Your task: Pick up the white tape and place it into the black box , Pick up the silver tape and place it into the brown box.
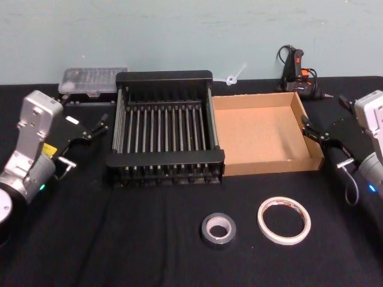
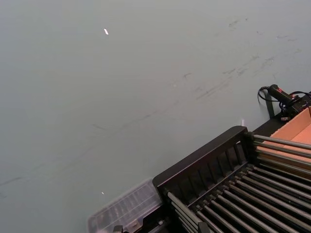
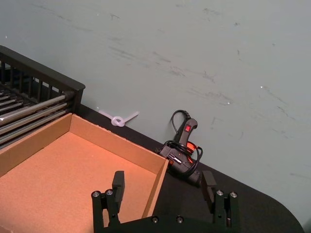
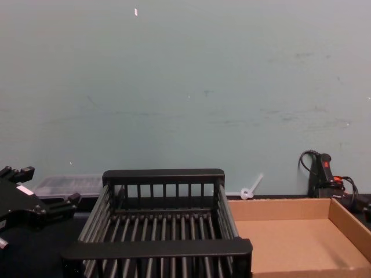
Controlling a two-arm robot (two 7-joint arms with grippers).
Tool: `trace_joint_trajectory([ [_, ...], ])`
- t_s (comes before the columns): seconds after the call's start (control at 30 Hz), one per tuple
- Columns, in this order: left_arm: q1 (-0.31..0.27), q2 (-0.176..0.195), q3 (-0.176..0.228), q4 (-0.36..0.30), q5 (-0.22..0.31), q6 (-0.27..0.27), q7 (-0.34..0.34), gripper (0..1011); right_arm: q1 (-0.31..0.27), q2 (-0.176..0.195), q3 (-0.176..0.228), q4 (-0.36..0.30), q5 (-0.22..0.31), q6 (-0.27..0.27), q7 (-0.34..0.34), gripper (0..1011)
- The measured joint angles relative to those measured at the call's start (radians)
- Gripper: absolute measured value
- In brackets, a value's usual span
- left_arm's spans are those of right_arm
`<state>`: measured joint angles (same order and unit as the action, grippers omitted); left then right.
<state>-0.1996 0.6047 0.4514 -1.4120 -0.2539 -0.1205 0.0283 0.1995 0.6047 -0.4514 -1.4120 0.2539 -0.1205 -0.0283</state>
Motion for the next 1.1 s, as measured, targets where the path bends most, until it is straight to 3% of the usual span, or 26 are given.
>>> trace_joint_trajectory([
  [0.73, 0.0, 0.0, 0.0, 0.0, 0.0, 0.0, 0.0, 1001, 0.0, -0.002, 0.002, 0.0, -0.001, 0.0, 0.001, 1002],
  [1.1, 0.0, 0.0, 0.0, 0.0, 0.0, 0.0, 0.0, 1001, -0.016, -0.009, 0.037, -0.026, 0.012, 0.031, 0.052, 1002],
])
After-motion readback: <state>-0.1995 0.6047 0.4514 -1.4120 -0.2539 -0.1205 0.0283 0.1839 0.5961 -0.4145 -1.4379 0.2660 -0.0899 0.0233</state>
